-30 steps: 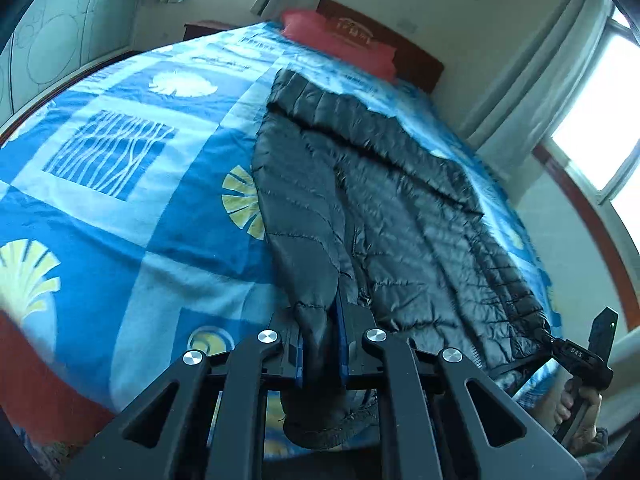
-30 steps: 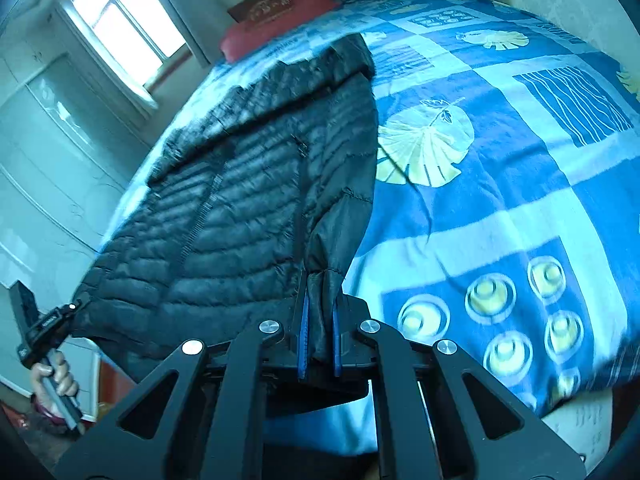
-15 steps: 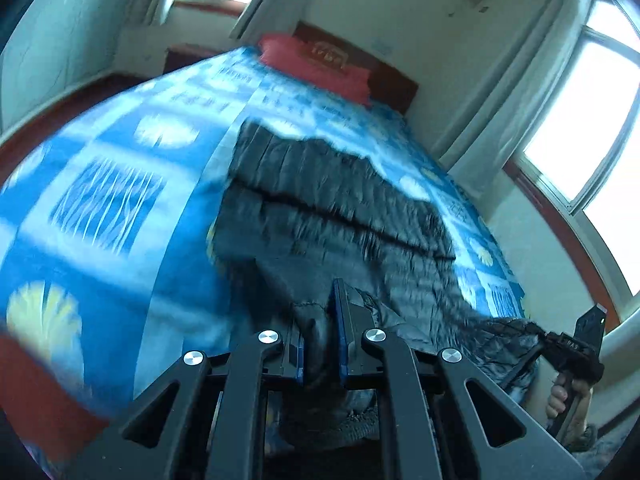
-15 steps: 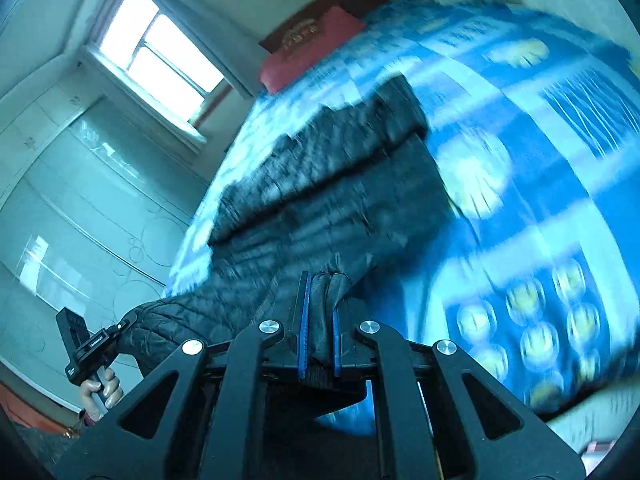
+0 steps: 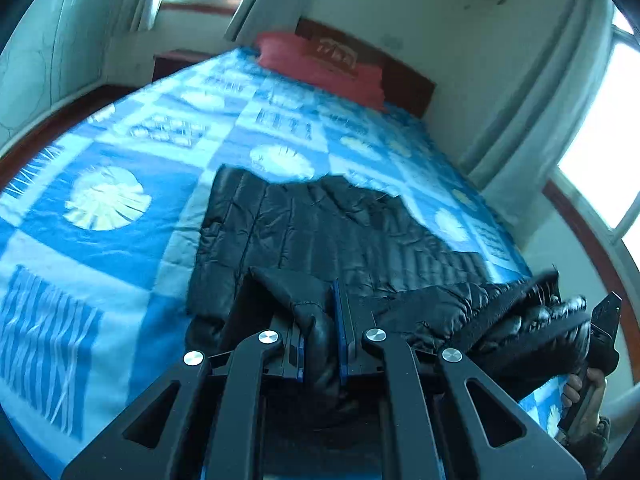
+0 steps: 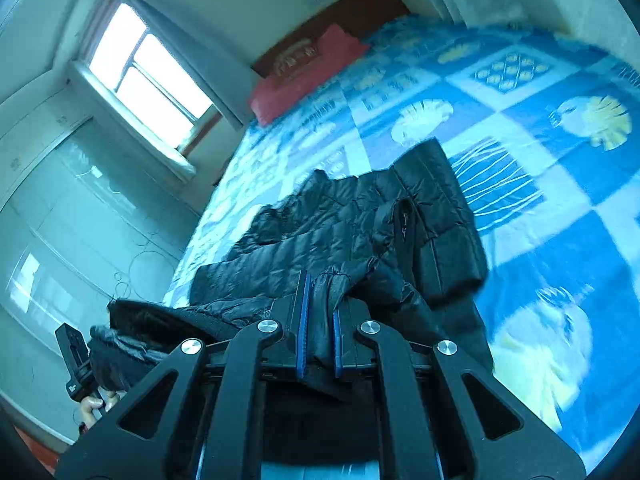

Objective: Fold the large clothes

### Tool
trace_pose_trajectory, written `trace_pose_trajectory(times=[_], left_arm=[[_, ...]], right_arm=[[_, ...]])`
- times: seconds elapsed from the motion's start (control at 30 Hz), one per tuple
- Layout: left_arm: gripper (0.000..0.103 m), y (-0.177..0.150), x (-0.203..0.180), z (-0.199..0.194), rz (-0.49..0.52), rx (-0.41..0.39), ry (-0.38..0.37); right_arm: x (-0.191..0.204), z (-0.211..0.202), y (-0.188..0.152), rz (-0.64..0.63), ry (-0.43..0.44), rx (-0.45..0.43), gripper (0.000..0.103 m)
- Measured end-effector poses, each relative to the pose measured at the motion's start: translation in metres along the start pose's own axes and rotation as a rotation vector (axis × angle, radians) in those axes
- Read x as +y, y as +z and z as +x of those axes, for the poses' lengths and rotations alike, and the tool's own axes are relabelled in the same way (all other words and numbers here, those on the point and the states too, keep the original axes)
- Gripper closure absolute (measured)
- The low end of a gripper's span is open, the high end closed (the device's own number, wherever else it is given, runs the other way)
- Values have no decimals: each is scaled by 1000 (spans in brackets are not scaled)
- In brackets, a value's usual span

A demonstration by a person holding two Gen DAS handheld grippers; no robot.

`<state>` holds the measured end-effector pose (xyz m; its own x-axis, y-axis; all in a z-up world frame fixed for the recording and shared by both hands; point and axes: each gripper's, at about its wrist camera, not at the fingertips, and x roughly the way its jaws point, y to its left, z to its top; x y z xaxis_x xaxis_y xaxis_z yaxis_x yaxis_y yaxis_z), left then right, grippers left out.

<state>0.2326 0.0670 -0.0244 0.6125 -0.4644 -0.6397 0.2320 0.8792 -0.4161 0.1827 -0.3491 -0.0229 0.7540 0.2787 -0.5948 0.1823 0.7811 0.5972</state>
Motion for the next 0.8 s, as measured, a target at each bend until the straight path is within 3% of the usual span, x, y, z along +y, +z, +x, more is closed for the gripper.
trace_pose_trajectory(times=[0.13, 0.3, 0.43, 0.53, 0.73, 0.8], left_arm=[[92, 5, 13, 54, -11, 57, 32], [90, 4, 22, 94, 8, 119, 50], [87, 8, 24, 86, -9, 118, 19], [80, 14, 23, 74, -37, 112, -5], [58, 26, 14, 35, -68, 49, -92], [48, 30, 11, 24, -68, 20, -98]], right_arm=[[-24, 57, 9, 44, -52, 68, 94], [-43, 93, 8, 69, -82, 117, 93], [-44, 90, 9, 74, -56, 116, 85], [-42, 78, 10, 69, -45, 100, 80], [-42, 56, 10, 68, -29, 71, 71], [-40, 48, 10, 64, -15, 57, 62]])
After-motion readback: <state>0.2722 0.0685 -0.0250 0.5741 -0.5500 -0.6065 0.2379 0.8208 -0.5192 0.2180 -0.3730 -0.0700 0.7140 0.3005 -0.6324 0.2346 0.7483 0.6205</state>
